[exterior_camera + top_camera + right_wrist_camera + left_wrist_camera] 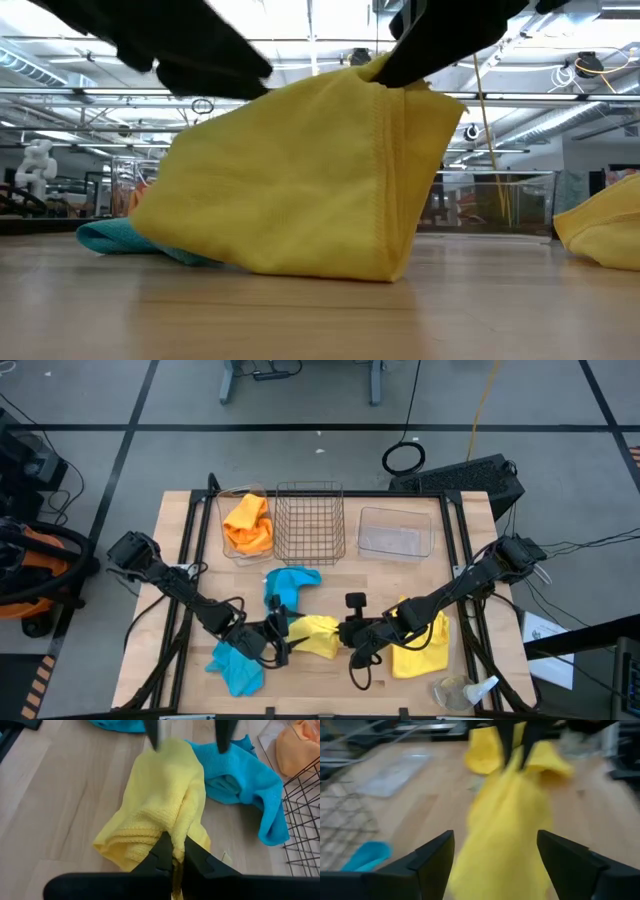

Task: Sort microfiber towel by color & place in baskets
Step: Put the left yellow microfiber cloth into the wire basket

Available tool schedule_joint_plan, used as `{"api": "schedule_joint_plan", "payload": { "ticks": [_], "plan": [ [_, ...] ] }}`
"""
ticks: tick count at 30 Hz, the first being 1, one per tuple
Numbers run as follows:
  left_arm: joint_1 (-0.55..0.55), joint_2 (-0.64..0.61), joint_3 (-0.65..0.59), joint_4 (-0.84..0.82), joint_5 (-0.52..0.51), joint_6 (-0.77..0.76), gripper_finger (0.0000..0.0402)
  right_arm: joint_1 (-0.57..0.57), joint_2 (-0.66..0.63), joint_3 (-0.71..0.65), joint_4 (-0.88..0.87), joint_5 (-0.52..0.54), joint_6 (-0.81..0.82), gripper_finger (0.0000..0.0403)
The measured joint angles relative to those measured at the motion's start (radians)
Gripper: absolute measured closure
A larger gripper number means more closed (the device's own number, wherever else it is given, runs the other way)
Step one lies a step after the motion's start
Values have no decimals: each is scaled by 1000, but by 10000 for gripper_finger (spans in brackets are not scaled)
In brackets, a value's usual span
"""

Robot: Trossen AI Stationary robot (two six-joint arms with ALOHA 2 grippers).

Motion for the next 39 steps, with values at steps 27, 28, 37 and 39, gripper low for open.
{"api": "schedule_joint_plan", "payload": {
  "ticks": [27, 28, 37, 39],
  "plan": [
    [119, 89, 4, 149, 208, 255, 356, 10, -11, 2, -64, 84, 81, 336],
    [119, 86, 4, 147, 209, 255, 378, 14, -17, 2, -85, 85, 95, 320],
    [130, 32, 4, 146, 197, 256, 386, 85, -115, 2, -231, 178, 210, 173],
    [144, 20, 4, 144, 193, 254, 387, 121, -132, 2, -197, 248, 186, 151]
  ]
}}
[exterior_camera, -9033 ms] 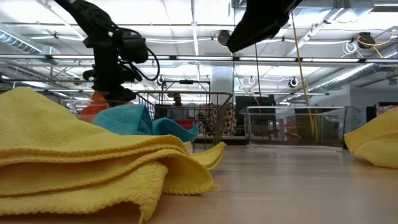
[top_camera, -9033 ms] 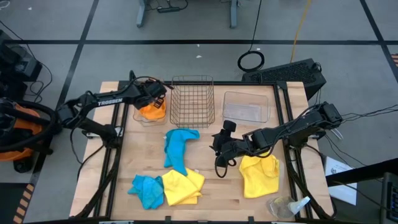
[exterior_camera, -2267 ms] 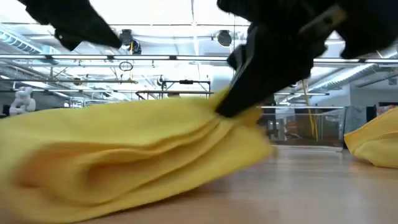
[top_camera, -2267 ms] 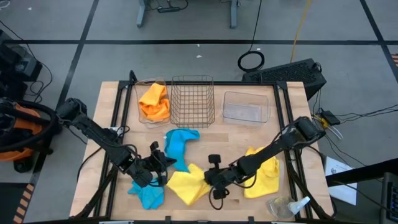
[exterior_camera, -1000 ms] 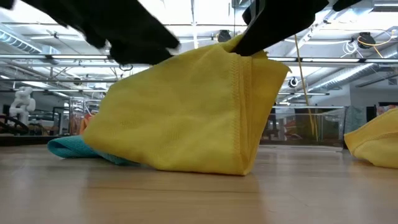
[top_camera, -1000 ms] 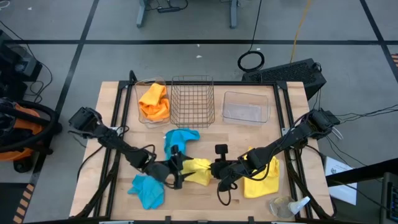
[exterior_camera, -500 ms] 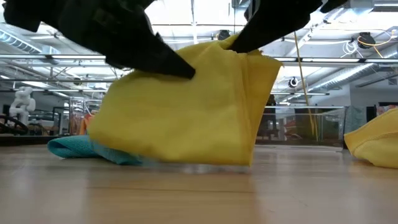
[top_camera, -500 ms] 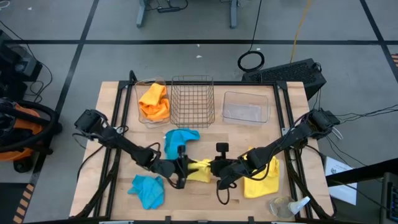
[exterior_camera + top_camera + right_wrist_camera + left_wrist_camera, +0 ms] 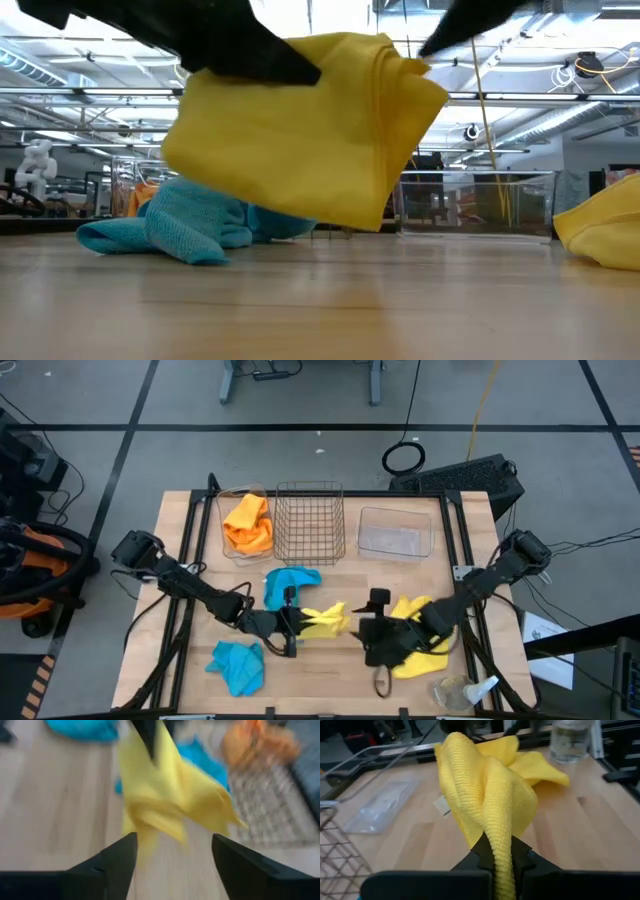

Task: Sort microfiber towel by color & place in baskets
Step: Put the left yellow microfiber cloth into the wire basket

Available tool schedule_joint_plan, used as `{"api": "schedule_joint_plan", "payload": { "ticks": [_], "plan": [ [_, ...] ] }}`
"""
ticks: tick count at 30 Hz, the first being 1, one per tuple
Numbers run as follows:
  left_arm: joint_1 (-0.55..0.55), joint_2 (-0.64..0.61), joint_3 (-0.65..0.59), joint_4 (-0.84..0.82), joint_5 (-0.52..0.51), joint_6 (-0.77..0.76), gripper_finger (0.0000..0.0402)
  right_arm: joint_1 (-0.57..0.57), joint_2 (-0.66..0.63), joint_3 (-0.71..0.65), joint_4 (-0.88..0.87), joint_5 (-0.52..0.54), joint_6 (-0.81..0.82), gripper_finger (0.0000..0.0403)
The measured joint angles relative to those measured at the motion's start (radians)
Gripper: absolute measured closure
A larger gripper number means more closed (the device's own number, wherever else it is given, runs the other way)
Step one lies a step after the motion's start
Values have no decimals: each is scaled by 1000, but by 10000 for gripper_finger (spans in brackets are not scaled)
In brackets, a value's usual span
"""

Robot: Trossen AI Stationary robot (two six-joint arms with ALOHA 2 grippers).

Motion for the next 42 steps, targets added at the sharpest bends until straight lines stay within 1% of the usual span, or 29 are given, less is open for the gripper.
{"api": "schedule_joint_plan", "payload": {
  "ticks": [3, 6, 8, 11, 16, 19, 23, 27, 31, 36, 37, 38, 42],
  "plan": [
    [27, -8, 0, -6, -3, -22, 387, 52, -9, 0, 105, 92, -101, 127],
    [57, -8, 0, -15, 3, -52, 388, 78, 5, 0, 240, 152, -211, 107],
    [78, -8, 0, -12, 28, -72, 388, 75, 24, 1, 309, 149, -256, 95],
    [104, -8, 0, -10, 68, -107, 389, 42, 59, 1, 364, 142, -289, 82],
    [115, -7, 0, 16, 140, -100, 389, -42, 112, 0, 335, 131, -277, 77],
    [114, -7, 0, 17, 143, -79, 389, -95, 129, 0, 288, 57, -214, 87],
    [106, -7, 0, 34, 143, -48, 390, -143, 141, 0, 218, -58, -125, 123],
    [107, -7, 0, 43, 143, -47, 390, -164, 153, 0, 203, -141, -99, 178],
    [107, -7, 0, 53, 143, -29, 384, -168, 156, 0, 203, -147, -99, 253],
    [106, -7, 0, 69, 143, -26, 359, -168, 156, 0, 197, -148, -116, 371],
    [107, -7, 0, 69, 143, -24, 352, -168, 156, 0, 191, -152, -126, 384],
    [107, -9, 0, 67, 143, -19, 345, -168, 156, 0, 187, -159, -133, 388],
    [102, -49, -1, 37, 142, -2, 303, -167, 148, 0, 142, -183, -133, 378]
  ]
}}
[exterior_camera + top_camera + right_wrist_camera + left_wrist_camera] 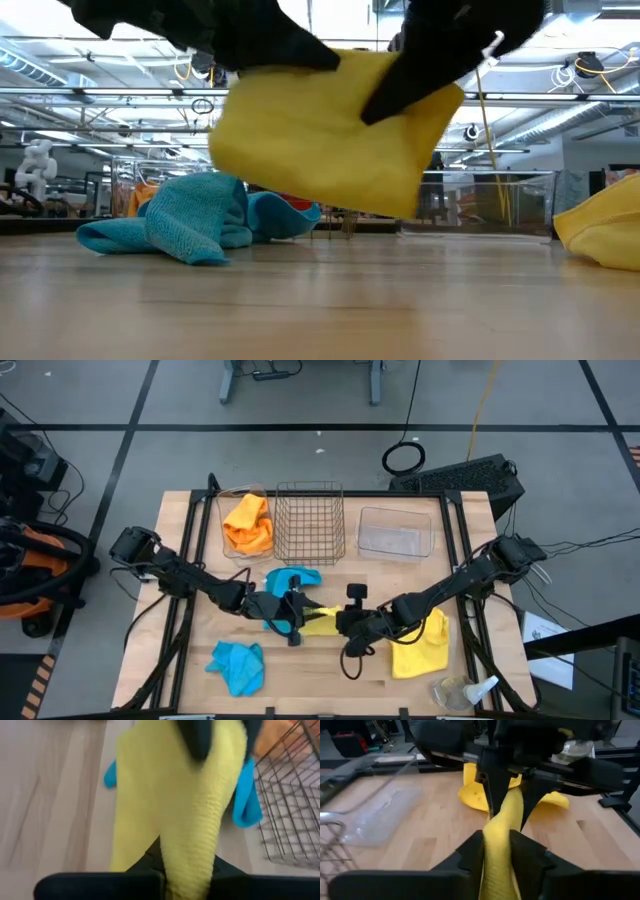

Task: Sort microfiber towel by color & place in baskets
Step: Put the left yellow microfiber cloth into the wire basket

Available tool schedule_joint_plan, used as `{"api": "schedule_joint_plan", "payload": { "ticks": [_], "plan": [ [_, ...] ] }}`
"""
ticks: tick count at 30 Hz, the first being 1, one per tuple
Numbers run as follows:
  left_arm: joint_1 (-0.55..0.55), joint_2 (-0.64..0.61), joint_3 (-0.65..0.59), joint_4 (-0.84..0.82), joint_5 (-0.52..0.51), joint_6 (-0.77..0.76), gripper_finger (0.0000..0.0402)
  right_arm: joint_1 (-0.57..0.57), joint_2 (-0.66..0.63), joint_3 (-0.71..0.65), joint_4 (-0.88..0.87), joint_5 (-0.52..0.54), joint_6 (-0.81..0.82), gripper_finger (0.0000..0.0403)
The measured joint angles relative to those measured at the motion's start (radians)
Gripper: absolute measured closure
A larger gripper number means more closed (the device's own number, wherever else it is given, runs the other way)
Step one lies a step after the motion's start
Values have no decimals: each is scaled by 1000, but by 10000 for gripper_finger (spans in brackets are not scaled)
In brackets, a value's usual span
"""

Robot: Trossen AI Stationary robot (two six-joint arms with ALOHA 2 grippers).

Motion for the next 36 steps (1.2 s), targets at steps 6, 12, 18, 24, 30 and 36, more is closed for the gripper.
{"api": "schedule_joint_plan", "payload": {
  "ticks": [6, 12, 18, 24, 30, 36],
  "plan": [
    [-32, -139, 1, -213, -40, 3, 219, -4, -87, -1, -114, 10, 1, 396],
    [-62, -265, 1, -443, -192, -52, 177, -34, -217, -1, -129, 77, -24, 393],
    [-79, -345, 1, -595, -217, -132, 176, -118, -315, -1, -120, 112, -121, 392],
    [-94, -385, 1, -698, -218, -144, 176, -283, -341, -1, 19, 20, -279, 392],
    [-95, -385, 0, -762, -221, -160, 175, -474, -342, -1, 185, -186, -367, 392],
    [-95, -385, -5, -736, -239, -158, 175, -636, -327, 15, 364, -298, -418, 392]
  ]
}}
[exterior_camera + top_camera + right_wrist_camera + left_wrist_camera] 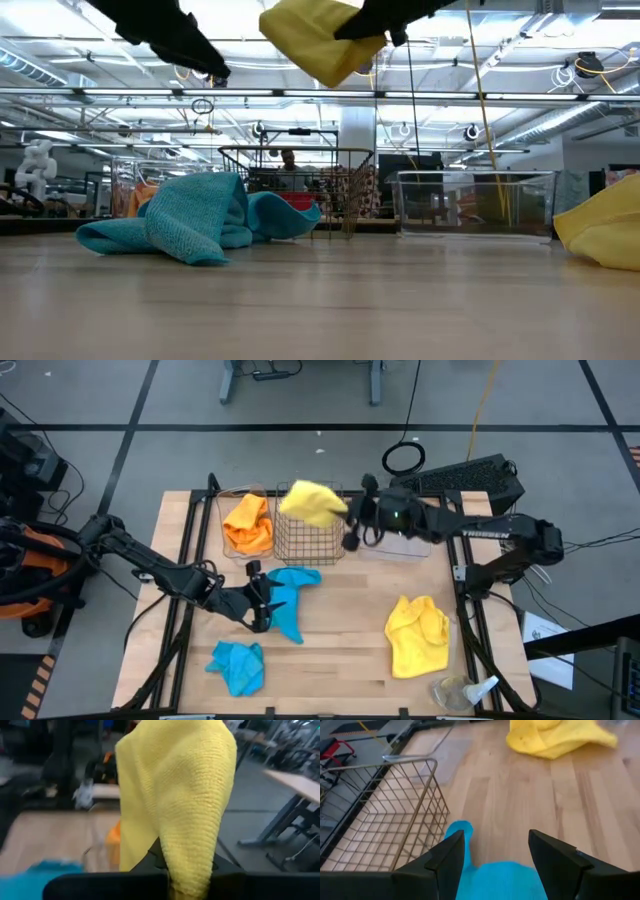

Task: Sort microfiber towel by color & place in baskets
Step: Put the left yellow microfiber cloth into the wire basket

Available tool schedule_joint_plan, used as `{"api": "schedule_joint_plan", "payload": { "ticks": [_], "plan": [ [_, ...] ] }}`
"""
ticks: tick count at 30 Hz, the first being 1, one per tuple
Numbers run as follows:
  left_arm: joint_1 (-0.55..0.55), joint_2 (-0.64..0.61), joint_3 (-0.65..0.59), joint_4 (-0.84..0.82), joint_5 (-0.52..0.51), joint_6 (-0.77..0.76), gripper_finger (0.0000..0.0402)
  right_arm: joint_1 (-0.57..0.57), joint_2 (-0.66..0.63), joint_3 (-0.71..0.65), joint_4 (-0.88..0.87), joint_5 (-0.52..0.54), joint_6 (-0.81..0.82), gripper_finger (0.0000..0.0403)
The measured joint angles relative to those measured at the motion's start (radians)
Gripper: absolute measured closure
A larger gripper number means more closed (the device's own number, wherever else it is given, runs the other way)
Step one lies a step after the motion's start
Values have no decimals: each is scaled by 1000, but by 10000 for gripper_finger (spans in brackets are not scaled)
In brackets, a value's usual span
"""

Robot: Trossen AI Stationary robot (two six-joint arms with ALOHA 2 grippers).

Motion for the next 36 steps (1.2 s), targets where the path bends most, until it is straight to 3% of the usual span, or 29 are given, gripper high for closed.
{"api": "schedule_joint_plan", "payload": {
  "ticks": [6, 14, 19, 30, 36],
  "plan": [
    [0, 0, 0, 27, 0, 34, 175, -112, 125, 84, 32, -163, 100, 392],
    [0, 0, 0, 20, -1, 26, 175, -209, 345, 114, 48, -172, 294, 392],
    [0, 0, 0, 21, 0, 26, 175, -235, 441, 115, 92, -242, 394, 383],
    [0, 0, 0, 23, 0, -1, 175, -233, 508, 115, 69, -231, 458, 370],
    [-5, 0, 1, 23, 3, -9, 175, -227, 509, 115, -6, -134, 455, 333]
  ]
}}
